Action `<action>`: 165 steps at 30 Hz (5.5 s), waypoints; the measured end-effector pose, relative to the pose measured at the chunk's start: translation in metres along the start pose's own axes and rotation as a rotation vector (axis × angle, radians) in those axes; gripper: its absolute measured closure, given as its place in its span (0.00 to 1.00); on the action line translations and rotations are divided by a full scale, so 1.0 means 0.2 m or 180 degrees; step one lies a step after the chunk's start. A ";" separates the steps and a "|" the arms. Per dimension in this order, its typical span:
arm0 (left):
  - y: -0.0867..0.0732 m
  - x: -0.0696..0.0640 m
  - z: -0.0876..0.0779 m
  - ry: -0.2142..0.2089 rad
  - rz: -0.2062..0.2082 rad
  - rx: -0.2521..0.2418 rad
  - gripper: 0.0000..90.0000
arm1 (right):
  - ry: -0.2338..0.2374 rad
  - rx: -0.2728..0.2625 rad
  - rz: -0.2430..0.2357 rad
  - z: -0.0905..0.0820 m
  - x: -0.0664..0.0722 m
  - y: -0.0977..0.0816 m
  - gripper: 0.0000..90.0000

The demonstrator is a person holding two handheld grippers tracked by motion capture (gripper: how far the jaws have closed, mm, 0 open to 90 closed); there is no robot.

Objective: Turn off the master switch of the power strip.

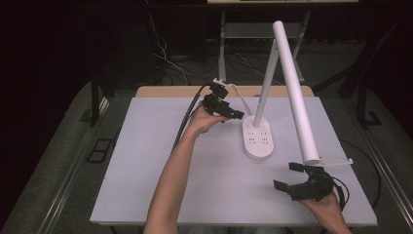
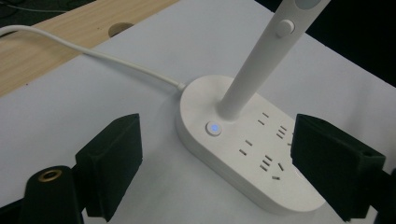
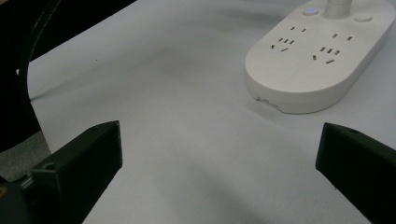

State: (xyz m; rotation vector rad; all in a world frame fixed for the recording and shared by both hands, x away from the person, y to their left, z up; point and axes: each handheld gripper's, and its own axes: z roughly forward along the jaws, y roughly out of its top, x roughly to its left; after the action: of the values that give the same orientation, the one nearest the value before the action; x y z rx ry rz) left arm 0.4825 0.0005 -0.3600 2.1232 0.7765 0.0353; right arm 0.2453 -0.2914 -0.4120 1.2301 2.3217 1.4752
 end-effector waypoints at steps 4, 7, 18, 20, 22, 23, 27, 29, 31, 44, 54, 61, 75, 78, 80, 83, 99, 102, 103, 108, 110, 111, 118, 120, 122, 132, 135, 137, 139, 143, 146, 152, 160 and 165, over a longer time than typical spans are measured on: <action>0.00 0.00 0.03 -0.0034 -0.0020 0.0017 0.21 | 0.0010 0.0008 -0.0022 0.00 0.00 0.00 0.00; 0.01 0.00 0.05 -0.0079 -0.0036 0.0047 0.25 | 0.0010 0.0009 -0.0010 0.01 0.01 0.00 0.00; 0.00 0.00 0.12 -0.0165 -0.0075 0.0013 0.39 | 0.0006 0.0020 -0.0011 0.01 0.01 0.00 0.00; 0.00 0.00 0.13 -0.0181 -0.0085 0.0017 0.42 | 0.0010 0.0018 -0.0008 0.01 0.01 0.00 0.00; 0.00 0.00 0.14 -0.0199 -0.0077 0.0018 0.44 | 0.0009 0.0019 -0.0008 0.01 0.01 0.00 0.00; 0.00 0.00 0.14 -0.0206 -0.0086 0.0001 0.45 | 0.0010 0.0020 -0.0006 0.01 0.01 0.00 0.00; -0.01 0.01 0.16 -0.0243 -0.0133 -0.0043 0.51 | 0.0010 0.0021 -0.0011 0.01 0.01 0.00 0.00; -0.01 0.01 0.18 -0.0254 -0.0157 -0.0048 0.55 | 0.0010 0.0025 -0.0014 0.01 0.01 0.00 0.00; -0.02 0.01 0.19 -0.0261 -0.0132 -0.0050 0.58 | 0.0011 0.0021 -0.0030 0.01 0.00 0.00 0.00; -0.05 0.01 0.29 -0.0296 -0.0188 -0.0110 0.71 | 0.0016 0.0052 -0.0033 0.02 0.01 0.00 0.00; -0.07 0.01 0.35 -0.0260 -0.0225 -0.0027 0.88 | 0.0011 0.0047 -0.0031 0.02 0.00 0.00 0.00; -0.08 0.00 0.38 -0.0251 -0.0229 0.0061 0.99 | 0.0013 0.0060 -0.0034 0.02 0.00 0.00 0.00; -0.10 0.00 0.41 -0.0204 -0.0188 0.0117 1.00 | 0.0022 0.0084 -0.0044 0.02 0.01 0.00 0.00; -0.10 0.01 0.41 -0.0217 -0.0216 0.0113 1.00 | 0.0026 0.0079 -0.0046 0.02 0.01 0.00 0.00; -0.10 0.01 0.41 -0.0212 -0.0235 0.0118 1.00 | 0.0027 0.0080 -0.0047 0.02 0.01 0.00 0.00; -0.10 0.01 0.41 -0.0199 -0.0265 0.0141 1.00 | 0.0027 0.0077 -0.0044 0.02 0.01 0.00 0.00; -0.11 0.02 0.42 -0.0234 -0.0536 0.0135 1.00 | 0.0016 0.0073 -0.0083 0.02 0.02 -0.01 0.00; -0.11 0.01 0.42 -0.0185 -0.0527 0.0110 1.00 | 0.0016 0.0087 -0.0102 0.02 0.02 -0.01 0.00; -0.11 0.01 0.42 -0.0181 -0.0537 0.0114 1.00 | 0.0020 0.0101 -0.0081 0.03 0.02 -0.01 0.00; -0.12 -0.01 0.43 -0.0269 -0.0565 0.0091 1.00 | 0.0009 0.0078 -0.0078 0.02 0.02 0.00 0.00; -0.13 -0.01 0.44 -0.0262 -0.0541 0.0072 1.00 | 0.0005 0.0058 -0.0072 0.02 0.01 0.00 0.00; -0.13 0.00 0.44 -0.0282 -0.0553 0.0071 1.00 | 0.0000 0.0051 -0.0073 0.01 0.01 0.00 0.00; -0.13 0.01 0.44 -0.0257 -0.0603 -0.0028 1.00 | -0.0008 0.0026 -0.0049 0.00 0.00 -0.01 0.00; -0.14 0.01 0.44 -0.0298 -0.0612 -0.0003 1.00 | -0.0007 0.0036 -0.0051 0.00 0.00 -0.01 0.00; -0.14 0.01 0.43 -0.0306 -0.0608 0.0014 1.00 | -0.0007 0.0036 -0.0055 0.00 0.00 0.00 0.00; -0.16 0.02 0.41 -0.0228 -0.0634 0.0003 1.00 | -0.0007 0.0027 -0.0065 0.00 0.01 0.00 0.00; -0.16 0.03 0.41 -0.0254 -0.0680 -0.0012 1.00 | -0.0016 0.0029 -0.0049 0.00 0.01 0.00 0.00; -0.16 0.03 0.41 -0.0282 -0.0722 -0.0033 1.00 | -0.0017 0.0011 -0.0049 0.00 0.01 0.00 0.00; -0.16 0.03 0.41 -0.0278 -0.0736 0.0000 1.00 | -0.0017 0.0013 -0.0041 0.00 0.01 0.00 0.00; -0.13 0.00 0.40 -0.0109 -0.0506 -0.0016 1.00 | -0.0019 0.0006 -0.0036 0.00 0.00 0.00 0.00; -0.13 -0.02 0.39 -0.0055 -0.0449 0.0005 1.00 | -0.0017 0.0009 -0.0036 0.00 0.00 0.00 0.00; -0.18 0.00 0.35 -0.0073 -0.0456 -0.0040 1.00 | -0.0013 0.0013 -0.0042 0.00 0.00 0.00 0.00; -0.21 0.01 0.24 -0.0113 -0.0354 -0.0174 1.00 | -0.0021 0.0013 -0.0056 0.00 -0.01 0.00 0.00; -0.21 -0.01 0.15 -0.0074 -0.0364 -0.0328 1.00 | -0.0028 0.0015 -0.0060 0.00 -0.01 0.00 0.00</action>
State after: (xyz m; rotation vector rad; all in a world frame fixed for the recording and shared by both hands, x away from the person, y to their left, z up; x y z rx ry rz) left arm 0.4679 -0.0044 -0.4091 1.9759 0.8631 -0.0100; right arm 0.2465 -0.2918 -0.4128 1.2100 2.3261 1.4561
